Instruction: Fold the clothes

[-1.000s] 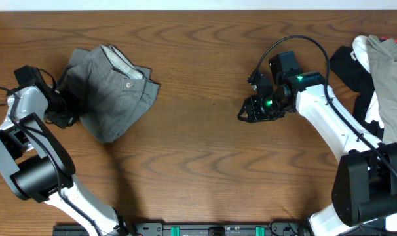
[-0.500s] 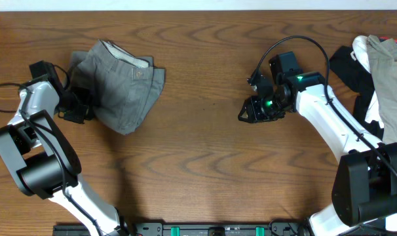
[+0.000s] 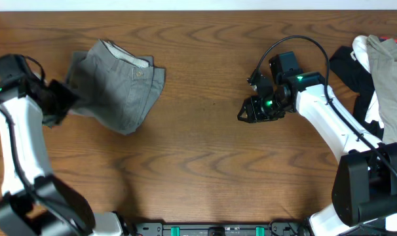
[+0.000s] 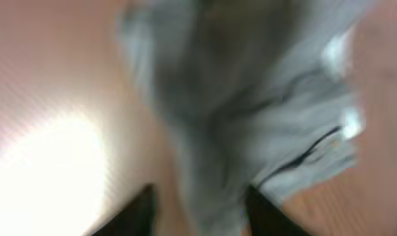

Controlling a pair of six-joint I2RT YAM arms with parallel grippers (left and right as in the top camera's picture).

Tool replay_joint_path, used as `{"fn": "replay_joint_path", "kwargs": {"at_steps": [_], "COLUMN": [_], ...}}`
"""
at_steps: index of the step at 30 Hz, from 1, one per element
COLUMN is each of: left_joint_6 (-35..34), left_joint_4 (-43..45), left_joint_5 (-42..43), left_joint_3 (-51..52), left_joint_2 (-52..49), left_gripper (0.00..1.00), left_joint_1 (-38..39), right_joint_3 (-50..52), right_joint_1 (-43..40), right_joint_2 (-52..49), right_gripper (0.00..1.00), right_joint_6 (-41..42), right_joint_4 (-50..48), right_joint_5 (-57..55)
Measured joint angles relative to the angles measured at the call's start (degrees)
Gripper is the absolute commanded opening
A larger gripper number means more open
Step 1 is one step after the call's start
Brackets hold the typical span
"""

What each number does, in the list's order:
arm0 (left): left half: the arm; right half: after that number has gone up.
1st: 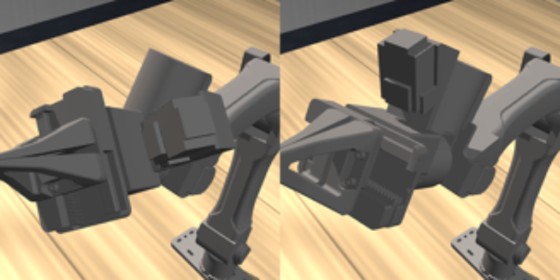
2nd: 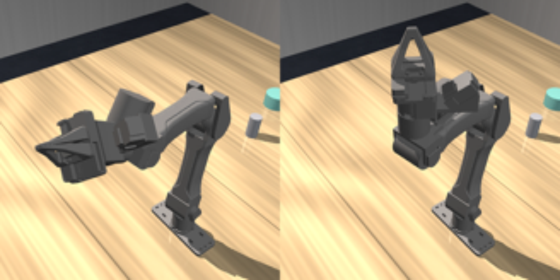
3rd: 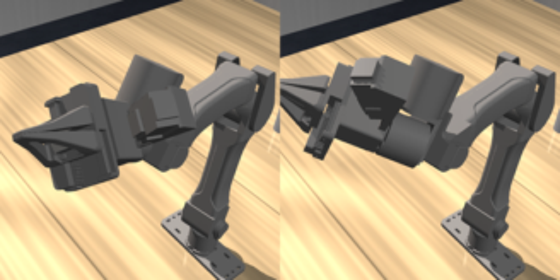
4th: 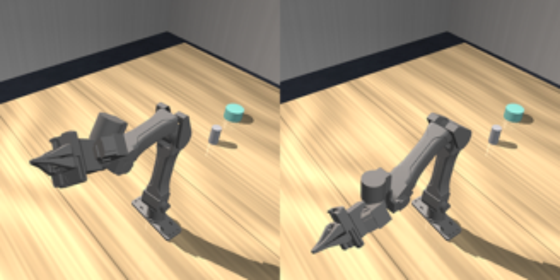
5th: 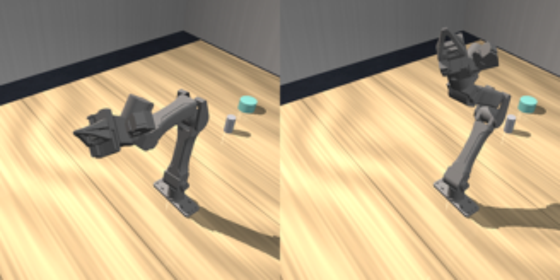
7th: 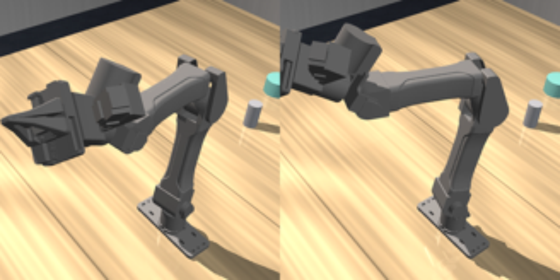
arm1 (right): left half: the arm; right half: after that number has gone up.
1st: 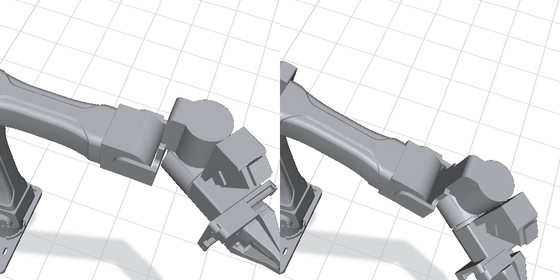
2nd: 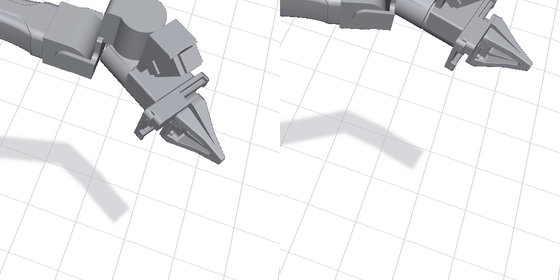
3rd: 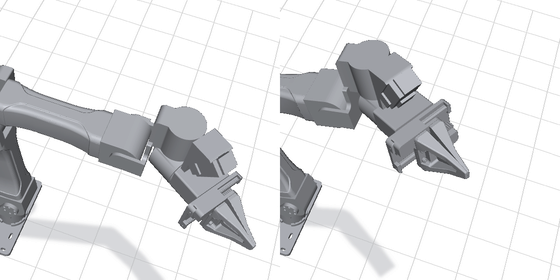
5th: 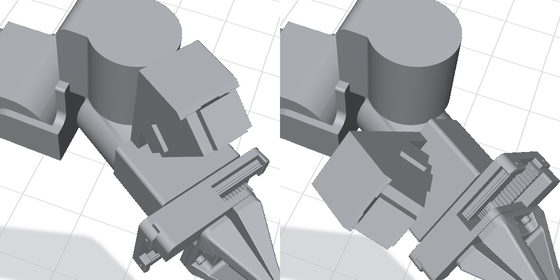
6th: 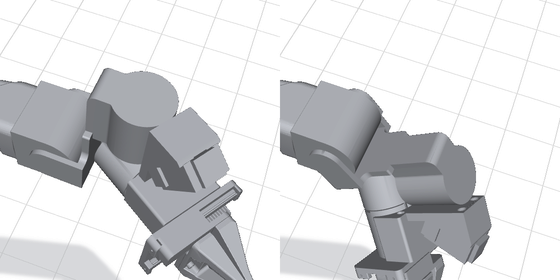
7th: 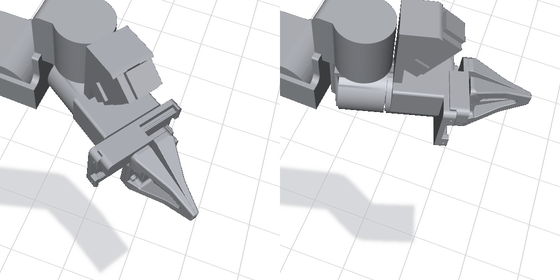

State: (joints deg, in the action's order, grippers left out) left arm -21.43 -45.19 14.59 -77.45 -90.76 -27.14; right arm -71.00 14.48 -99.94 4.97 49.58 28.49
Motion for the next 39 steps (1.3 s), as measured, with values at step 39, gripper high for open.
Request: {"fn": "replay_joint_path", "kwargs": {"at_steps": [39], "left_joint_6": [20.9], "left_joint_4": [18.6], "left_joint_5": [-17.9], "left_joint_3": [-1.4], "left_joint_2": [-28.1], "left_gripper": [0.06], "left_joint_1": [5.8], "right_joint_3": [0.0], "right_joint_1": [0.0], "right_joint_2": [0.0], "right_gripper": [0.44], "right_joint_6": [3.6], "right_joint_4": [-0.4], "right_joint_5": [0.0]}}
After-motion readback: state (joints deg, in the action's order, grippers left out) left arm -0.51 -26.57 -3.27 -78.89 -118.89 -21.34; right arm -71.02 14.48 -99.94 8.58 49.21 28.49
